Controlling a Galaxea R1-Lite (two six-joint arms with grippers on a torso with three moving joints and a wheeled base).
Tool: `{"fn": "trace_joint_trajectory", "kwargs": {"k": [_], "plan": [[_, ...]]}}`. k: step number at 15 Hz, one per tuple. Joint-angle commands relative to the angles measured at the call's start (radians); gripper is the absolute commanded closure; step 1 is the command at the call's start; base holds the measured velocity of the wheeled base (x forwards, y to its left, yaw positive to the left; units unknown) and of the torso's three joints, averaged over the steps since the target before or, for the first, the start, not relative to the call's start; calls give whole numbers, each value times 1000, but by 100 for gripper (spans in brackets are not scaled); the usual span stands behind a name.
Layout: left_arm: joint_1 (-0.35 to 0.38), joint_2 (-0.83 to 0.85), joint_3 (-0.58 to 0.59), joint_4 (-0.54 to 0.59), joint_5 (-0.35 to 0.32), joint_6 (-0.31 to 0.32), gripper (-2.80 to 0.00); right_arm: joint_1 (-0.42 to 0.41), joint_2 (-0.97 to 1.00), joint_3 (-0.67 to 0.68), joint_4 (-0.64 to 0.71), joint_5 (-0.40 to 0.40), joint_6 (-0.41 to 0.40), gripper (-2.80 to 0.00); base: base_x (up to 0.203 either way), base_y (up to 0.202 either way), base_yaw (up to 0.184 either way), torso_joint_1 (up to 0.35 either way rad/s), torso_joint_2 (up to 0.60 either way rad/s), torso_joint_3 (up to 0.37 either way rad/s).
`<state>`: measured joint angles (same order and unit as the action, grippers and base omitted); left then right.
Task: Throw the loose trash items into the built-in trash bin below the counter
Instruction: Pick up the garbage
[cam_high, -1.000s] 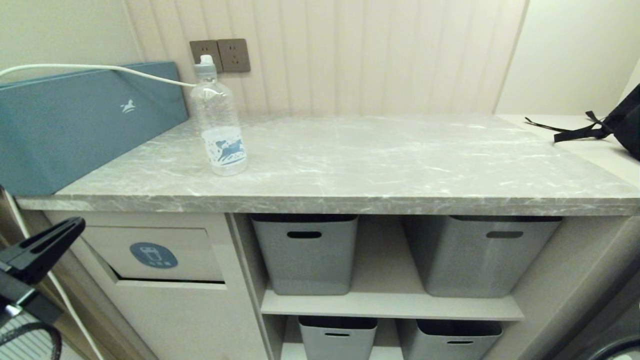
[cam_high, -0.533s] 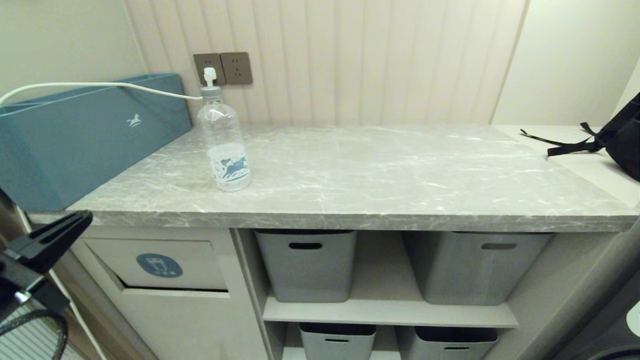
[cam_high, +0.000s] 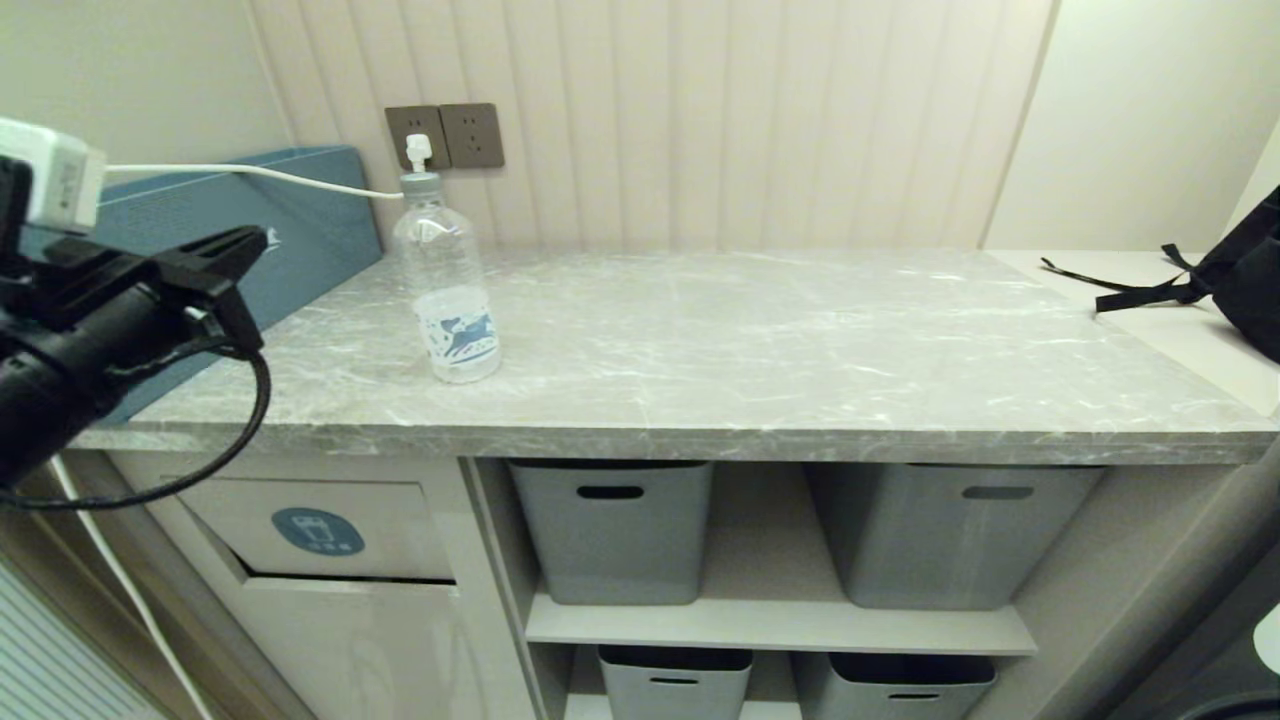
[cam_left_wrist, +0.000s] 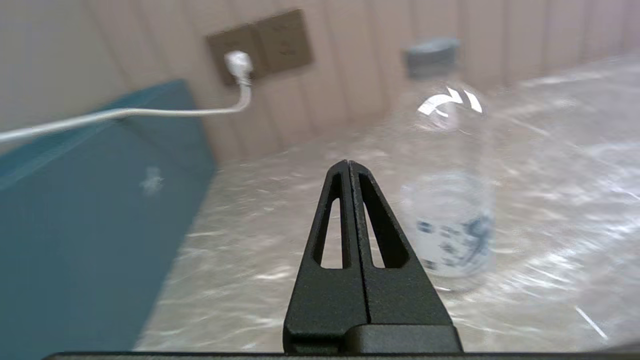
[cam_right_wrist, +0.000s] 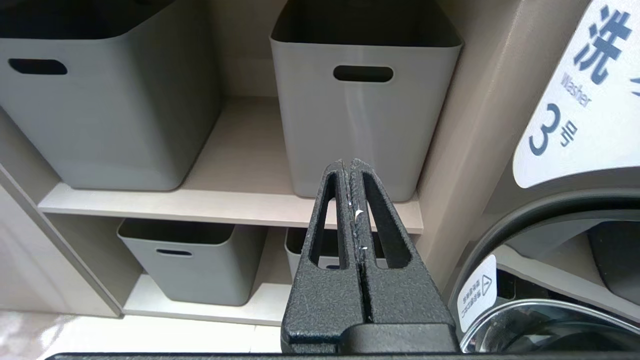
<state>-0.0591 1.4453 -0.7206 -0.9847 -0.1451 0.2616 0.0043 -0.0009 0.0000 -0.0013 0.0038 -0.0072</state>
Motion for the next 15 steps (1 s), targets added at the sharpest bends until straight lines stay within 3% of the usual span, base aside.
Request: {"fn": "trace_joint_trajectory", "kwargs": {"k": [1, 5, 6, 10, 15], "plan": [[-44, 43, 13, -1, 0, 8, 0, 0, -1, 0, 0, 1, 0, 0, 0, 0, 0, 0, 0, 0], [-84, -25, 63, 14, -27, -37, 0, 0, -1, 0, 0, 1, 0, 0, 0, 0, 0, 0, 0, 0], [-86, -41, 90, 16, -37, -40, -280, 0, -1, 0, 0, 1, 0, 0, 0, 0, 0, 0, 0, 0], [-90, -62, 114, 17, -36, 16, -280, 0, -1, 0, 0, 1, 0, 0, 0, 0, 0, 0, 0, 0], [-88, -42, 126, 34, -37, 22, -280, 2, -1, 0, 0, 1, 0, 0, 0, 0, 0, 0, 0, 0]]}}
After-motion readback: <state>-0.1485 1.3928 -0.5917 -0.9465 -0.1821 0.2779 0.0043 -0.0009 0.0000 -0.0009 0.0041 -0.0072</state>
